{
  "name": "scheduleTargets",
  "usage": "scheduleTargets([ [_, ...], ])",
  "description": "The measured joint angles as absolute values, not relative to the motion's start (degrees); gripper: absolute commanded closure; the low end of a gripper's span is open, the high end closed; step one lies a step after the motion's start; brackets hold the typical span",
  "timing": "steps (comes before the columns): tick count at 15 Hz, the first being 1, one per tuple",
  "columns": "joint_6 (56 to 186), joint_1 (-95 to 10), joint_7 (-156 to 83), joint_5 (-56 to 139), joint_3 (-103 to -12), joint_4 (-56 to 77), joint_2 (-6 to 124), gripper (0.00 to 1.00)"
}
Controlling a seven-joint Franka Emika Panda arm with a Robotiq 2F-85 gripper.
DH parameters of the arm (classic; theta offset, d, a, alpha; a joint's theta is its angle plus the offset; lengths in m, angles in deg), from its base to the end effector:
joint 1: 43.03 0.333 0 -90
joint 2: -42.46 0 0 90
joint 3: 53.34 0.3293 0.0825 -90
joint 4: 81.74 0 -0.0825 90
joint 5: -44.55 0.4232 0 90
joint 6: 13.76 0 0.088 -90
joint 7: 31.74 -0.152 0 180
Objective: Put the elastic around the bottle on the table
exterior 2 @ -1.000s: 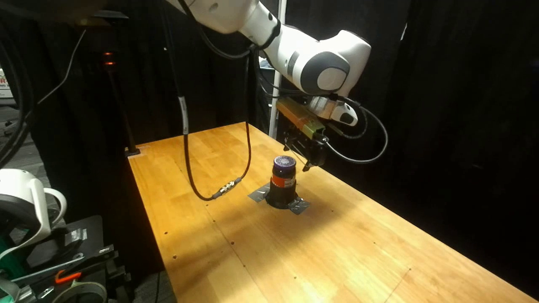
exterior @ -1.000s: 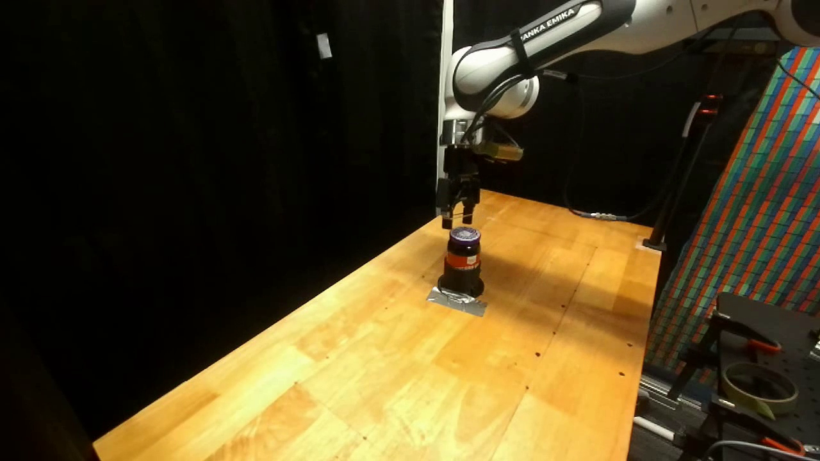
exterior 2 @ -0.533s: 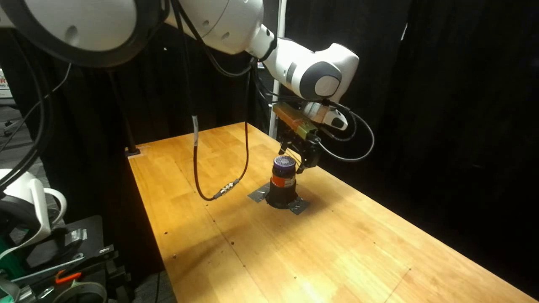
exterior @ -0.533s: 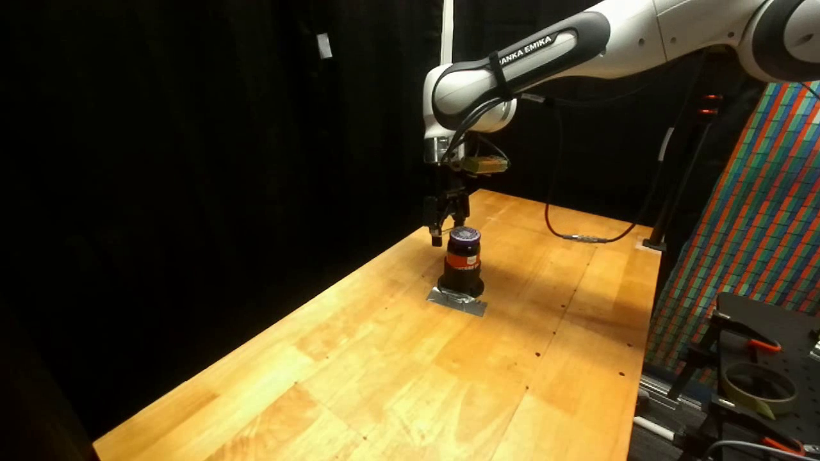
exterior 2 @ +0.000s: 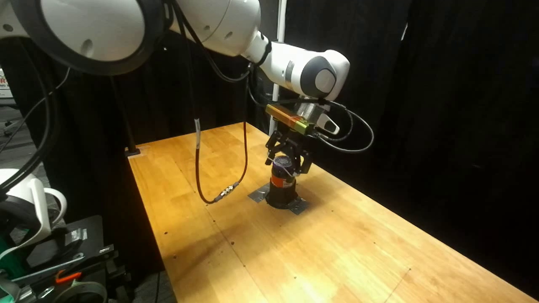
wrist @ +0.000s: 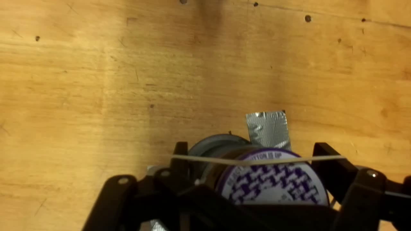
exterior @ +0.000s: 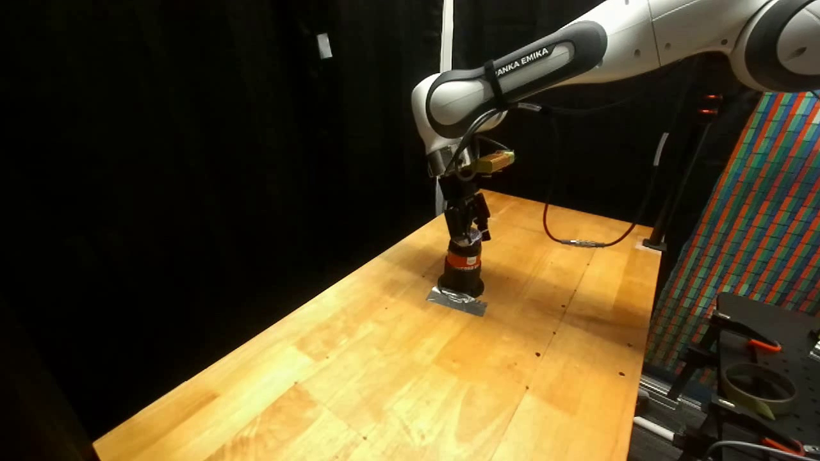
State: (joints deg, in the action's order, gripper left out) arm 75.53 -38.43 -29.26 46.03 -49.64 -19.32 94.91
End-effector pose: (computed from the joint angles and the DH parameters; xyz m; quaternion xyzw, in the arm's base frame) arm 0.7373 0.1000 0.1912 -0.9711 -0.0823 0.2221 0.0291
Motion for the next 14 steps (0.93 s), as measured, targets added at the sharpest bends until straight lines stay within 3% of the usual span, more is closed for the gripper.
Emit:
scheduleTargets([
  [6, 74.83, -39.39, -21.52, 43.66, -49.67, -16.02, 93.51, 0.0],
  [14, 97.25, -39.2, -16.86, 38.06, -49.48, 4.41, 81.48, 0.0],
])
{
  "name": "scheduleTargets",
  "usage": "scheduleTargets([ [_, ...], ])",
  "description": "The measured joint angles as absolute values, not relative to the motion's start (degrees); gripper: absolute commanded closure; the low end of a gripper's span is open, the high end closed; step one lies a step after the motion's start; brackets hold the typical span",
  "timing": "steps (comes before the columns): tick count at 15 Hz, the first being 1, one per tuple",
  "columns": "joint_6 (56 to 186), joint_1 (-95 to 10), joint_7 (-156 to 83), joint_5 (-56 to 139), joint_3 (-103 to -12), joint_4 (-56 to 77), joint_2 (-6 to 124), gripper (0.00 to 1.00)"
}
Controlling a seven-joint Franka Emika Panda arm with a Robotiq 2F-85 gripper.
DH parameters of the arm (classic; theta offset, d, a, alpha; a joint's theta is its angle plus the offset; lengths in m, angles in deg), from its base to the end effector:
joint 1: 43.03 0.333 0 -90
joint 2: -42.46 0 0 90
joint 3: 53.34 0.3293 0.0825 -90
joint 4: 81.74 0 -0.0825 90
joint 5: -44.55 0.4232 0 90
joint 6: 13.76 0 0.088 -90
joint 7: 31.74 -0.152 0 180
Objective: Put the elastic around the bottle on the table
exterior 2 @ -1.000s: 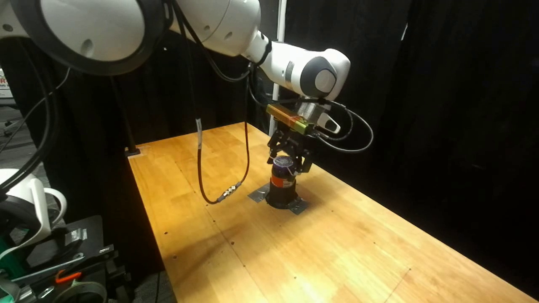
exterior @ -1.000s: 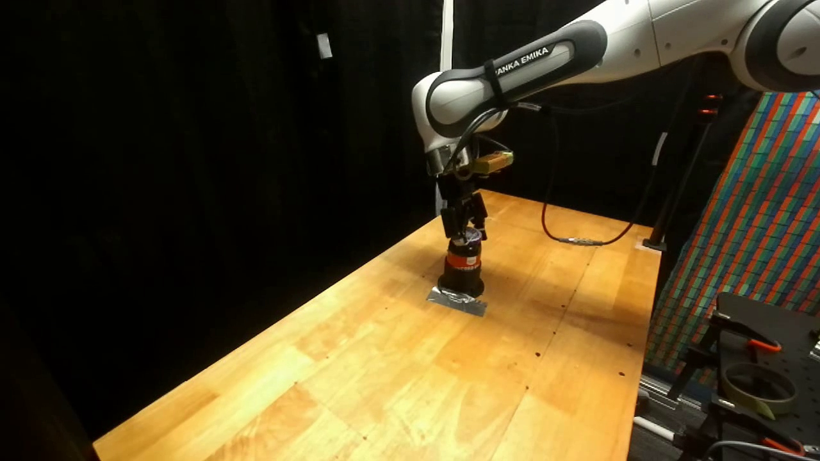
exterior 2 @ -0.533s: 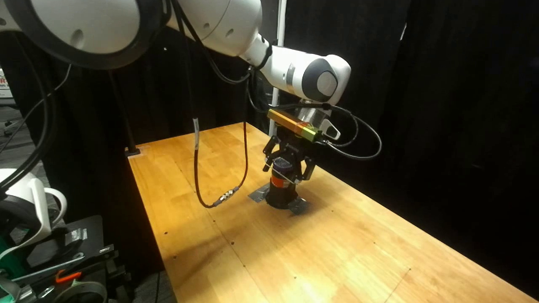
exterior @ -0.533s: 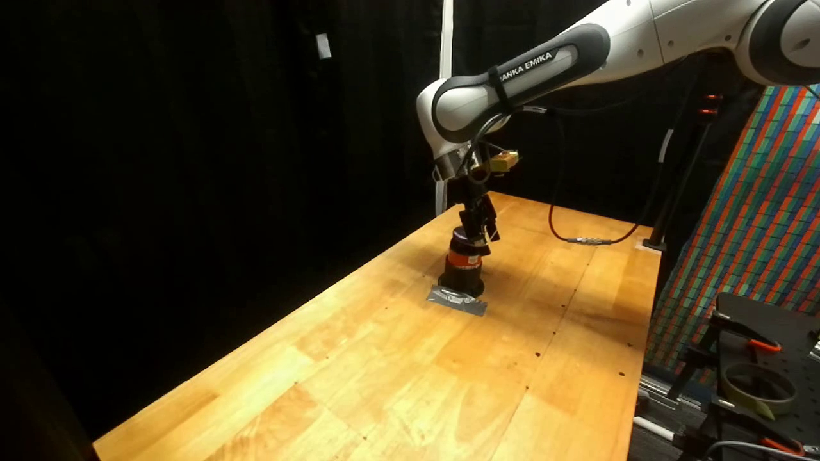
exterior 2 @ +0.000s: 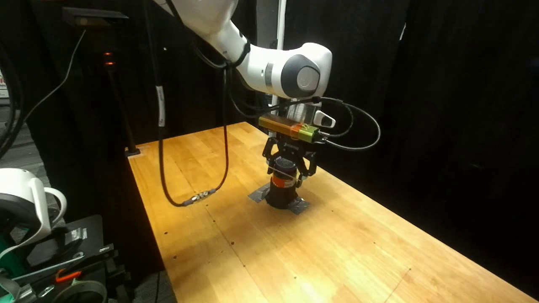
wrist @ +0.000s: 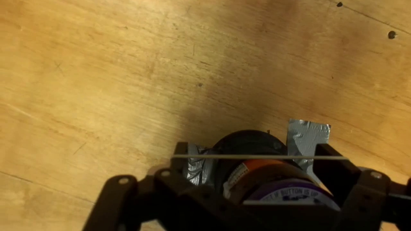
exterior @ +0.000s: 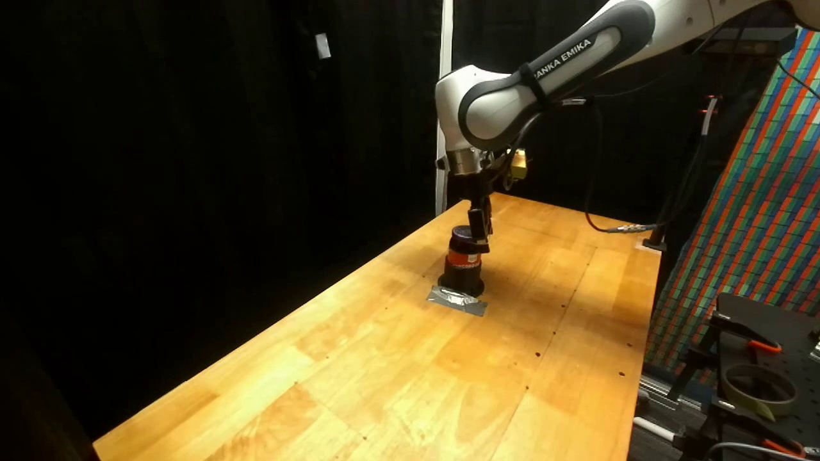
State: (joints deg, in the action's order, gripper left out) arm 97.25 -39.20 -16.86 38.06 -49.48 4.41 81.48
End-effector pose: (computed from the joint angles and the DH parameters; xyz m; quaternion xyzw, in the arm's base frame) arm 0.7093 0.0784 0.1926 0.9684 0.2155 -0.1236 0.0203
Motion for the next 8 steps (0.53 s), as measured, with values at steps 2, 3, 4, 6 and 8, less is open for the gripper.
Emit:
scheduleTargets([
  [2, 103.56, -39.23, -16.5, 37.33, -49.48, 9.97, 78.45, 0.27],
  [3, 106.62, -39.3, -16.4, 36.97, -49.48, 12.66, 77.04, 0.29],
  [4, 109.74, -39.42, -16.34, 36.74, -49.52, 15.39, 75.6, 0.31],
  [6, 116.08, -39.9, -16.1, 36.6, -49.57, 20.91, 72.72, 0.48],
  [8, 123.07, -40.67, -15.76, 36.6, -49.57, 26.5, 69.81, 0.64],
])
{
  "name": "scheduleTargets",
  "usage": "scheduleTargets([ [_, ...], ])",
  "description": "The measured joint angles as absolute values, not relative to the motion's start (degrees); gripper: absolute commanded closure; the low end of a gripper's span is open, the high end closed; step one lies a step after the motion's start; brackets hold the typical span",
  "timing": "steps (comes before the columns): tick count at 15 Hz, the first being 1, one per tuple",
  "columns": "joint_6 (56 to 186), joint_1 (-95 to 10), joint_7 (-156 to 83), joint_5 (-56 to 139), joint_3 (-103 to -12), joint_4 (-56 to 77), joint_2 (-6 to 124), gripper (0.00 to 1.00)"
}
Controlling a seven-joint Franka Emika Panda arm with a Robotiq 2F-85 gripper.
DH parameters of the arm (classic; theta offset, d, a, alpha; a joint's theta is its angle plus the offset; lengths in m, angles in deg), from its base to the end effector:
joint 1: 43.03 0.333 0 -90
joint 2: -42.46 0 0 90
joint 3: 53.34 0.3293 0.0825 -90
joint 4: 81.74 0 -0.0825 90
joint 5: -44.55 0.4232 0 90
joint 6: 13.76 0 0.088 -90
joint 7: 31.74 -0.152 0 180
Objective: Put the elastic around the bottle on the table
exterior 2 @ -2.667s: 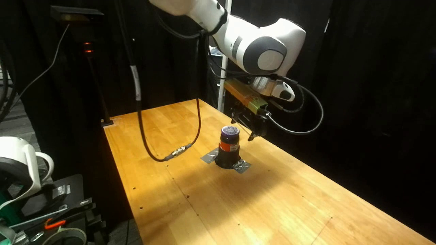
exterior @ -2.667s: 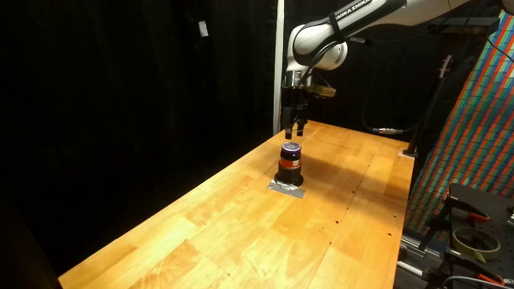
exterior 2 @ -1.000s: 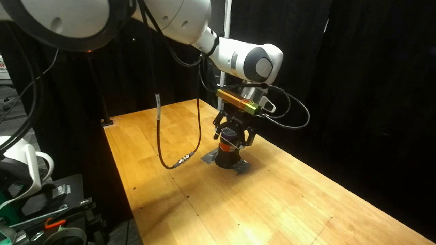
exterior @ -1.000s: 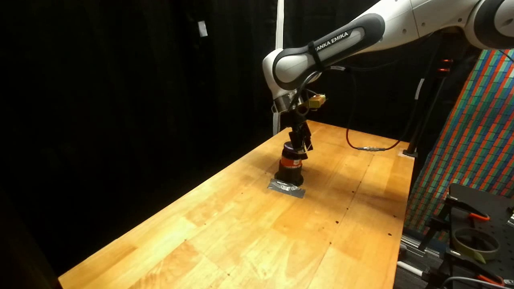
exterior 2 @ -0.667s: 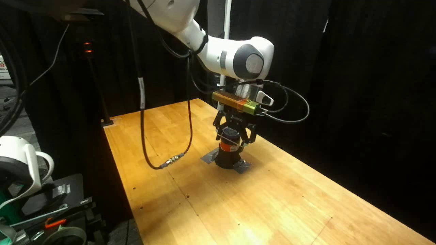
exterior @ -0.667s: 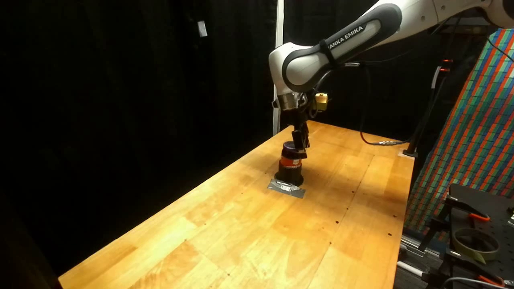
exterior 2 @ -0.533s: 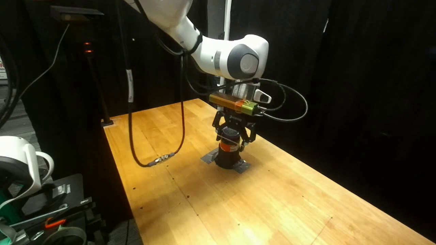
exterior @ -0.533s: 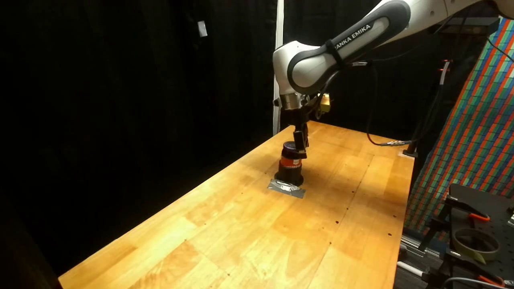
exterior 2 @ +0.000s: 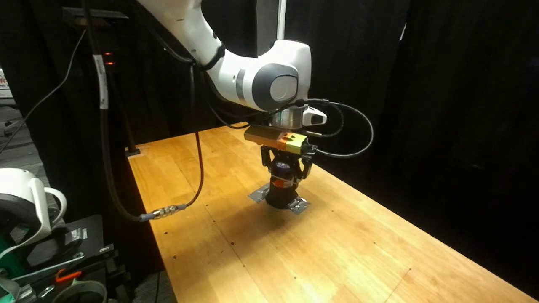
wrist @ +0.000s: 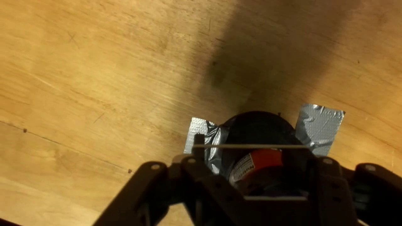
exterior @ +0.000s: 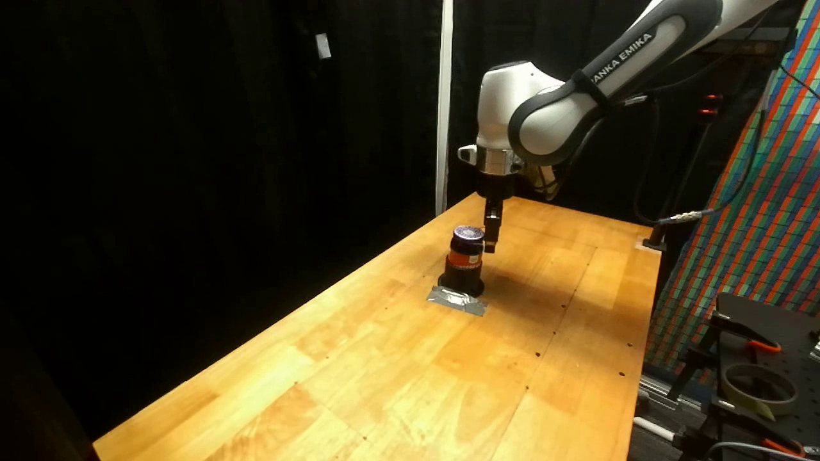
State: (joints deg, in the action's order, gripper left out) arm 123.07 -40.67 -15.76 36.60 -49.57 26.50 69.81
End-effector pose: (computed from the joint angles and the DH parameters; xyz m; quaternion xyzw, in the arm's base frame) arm 0.6681 0.0655 0.1937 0.9709 0.2368 0.0090 0.0339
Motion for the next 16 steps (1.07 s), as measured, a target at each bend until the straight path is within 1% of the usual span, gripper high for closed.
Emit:
scheduleTargets([
  [2, 130.19, -41.66, -14.75, 36.6, -49.56, 32.37, 66.89, 0.8],
  [4, 138.08, -42.87, -13.32, 36.62, -49.52, 38.56, 64.1, 0.88],
  [5, 142.55, -43.62, -12.33, 36.74, -49.42, 41.86, 62.74, 0.88],
  [6, 146.91, -44.51, -11.19, 37.05, -49.14, 44.99, 61.56, 0.91],
  [8, 156.65, -47.62, -7.18, 39.4, -47.02, 51.71, 59.58, 0.87],
  [10, 166.8, -53.98, -0.52, 44.69, -40.49, 58.13, 58.6, 0.86],
  [11, 171.68, -58.07, 2.46, 46.83, -35.7, 60.76, 58.8, 0.86],
  [12, 176.04, -61.86, 3.7, 46.88, -31.14, 62.71, 59.52, 0.85],
  [14, 184.25, -69.88, 3.55, 41.79, -22.54, 65.53, 62.4, 0.85],
  [16, 192.3, -76.0, 3.37, 34.95, -18.67, 67.78, 65.6, 0.86],
])
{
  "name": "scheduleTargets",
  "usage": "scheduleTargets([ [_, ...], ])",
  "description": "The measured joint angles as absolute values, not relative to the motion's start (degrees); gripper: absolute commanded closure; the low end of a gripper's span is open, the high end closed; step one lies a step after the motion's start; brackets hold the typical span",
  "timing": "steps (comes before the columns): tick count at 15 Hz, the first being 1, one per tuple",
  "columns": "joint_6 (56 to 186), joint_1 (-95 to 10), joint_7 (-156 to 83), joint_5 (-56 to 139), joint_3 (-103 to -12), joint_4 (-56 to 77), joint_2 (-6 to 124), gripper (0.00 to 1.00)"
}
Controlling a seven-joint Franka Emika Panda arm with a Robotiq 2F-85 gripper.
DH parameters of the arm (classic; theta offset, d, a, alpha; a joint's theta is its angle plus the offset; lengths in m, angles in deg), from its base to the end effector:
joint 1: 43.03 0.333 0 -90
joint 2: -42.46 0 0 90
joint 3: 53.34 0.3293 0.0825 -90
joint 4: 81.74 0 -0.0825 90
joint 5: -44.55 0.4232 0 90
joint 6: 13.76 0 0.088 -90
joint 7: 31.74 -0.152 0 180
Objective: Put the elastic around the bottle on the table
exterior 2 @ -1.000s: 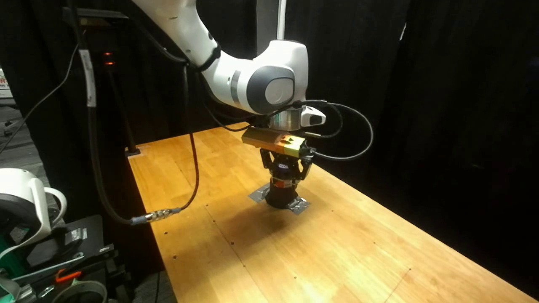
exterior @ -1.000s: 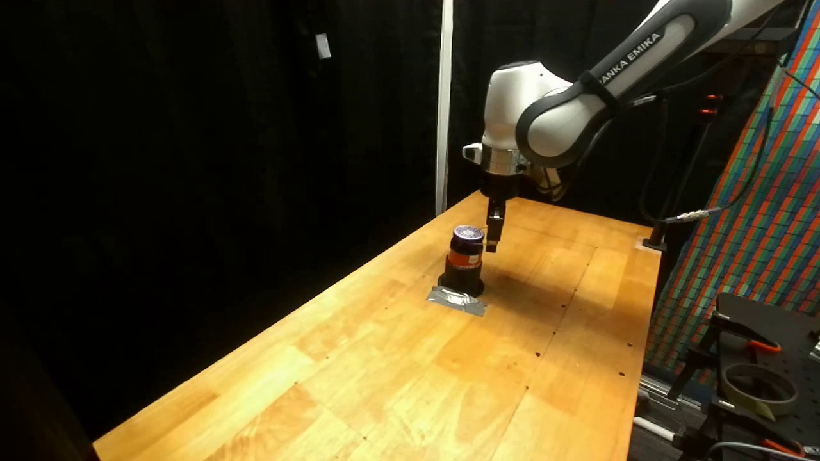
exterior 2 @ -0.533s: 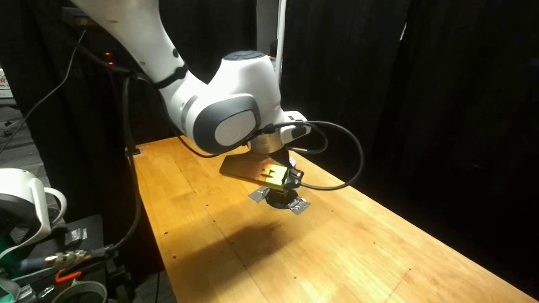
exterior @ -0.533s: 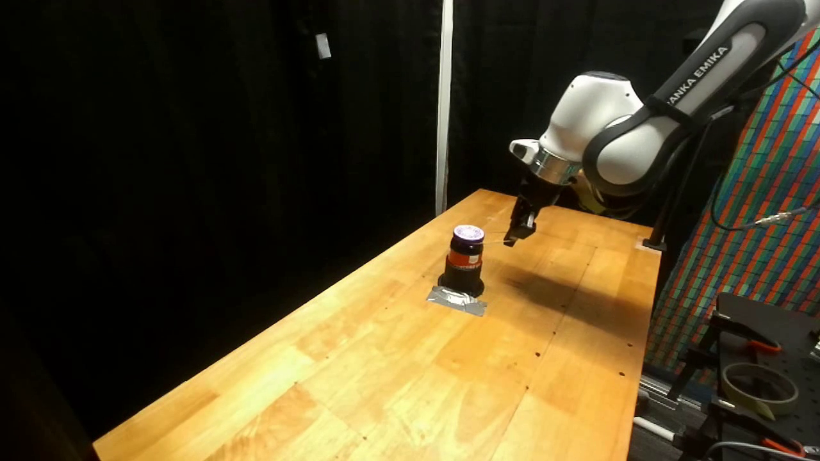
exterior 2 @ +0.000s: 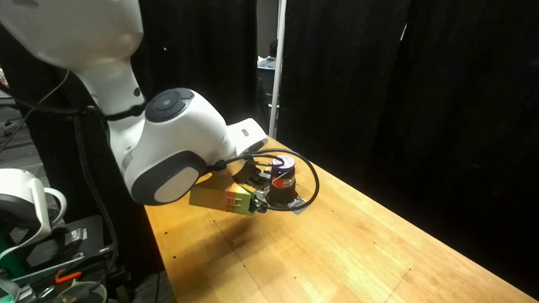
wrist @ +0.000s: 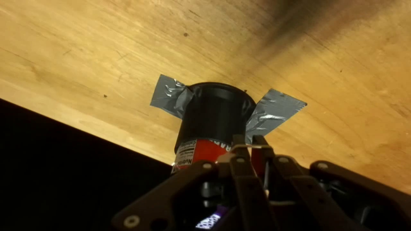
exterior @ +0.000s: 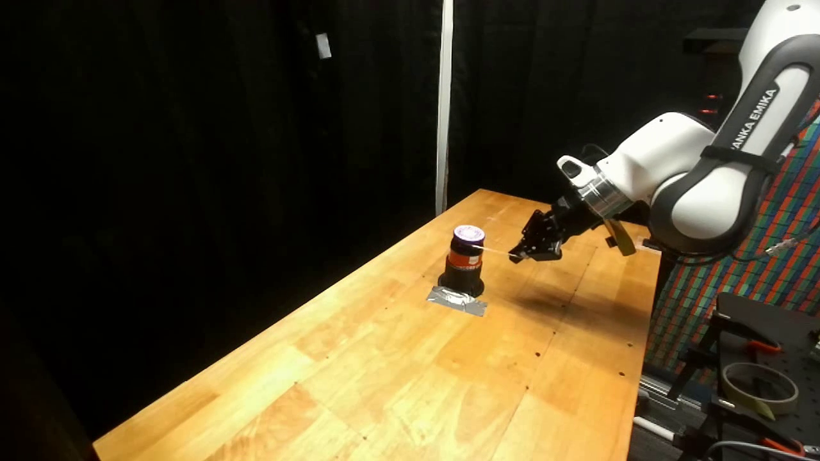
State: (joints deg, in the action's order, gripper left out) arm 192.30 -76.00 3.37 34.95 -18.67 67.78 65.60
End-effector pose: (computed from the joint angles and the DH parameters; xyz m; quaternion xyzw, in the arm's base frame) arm 0.5101 0.0604 0.1587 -0.8810 -0.3233 -0.3452 0.0121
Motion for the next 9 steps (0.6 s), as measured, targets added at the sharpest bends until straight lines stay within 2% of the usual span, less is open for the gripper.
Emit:
scheduleTargets([
  [1, 196.27, -78.06, 3.37, 32.19, -18.33, 68.7, 67.0, 0.86],
  [4, 209.43, -76.72, 0.76, 24.22, -25.44, 70.14, 70.25, 0.86],
  [9, 229.51, -61.04, -4.6, 18.16, -44.31, 70.01, 75.16, 0.86],
])
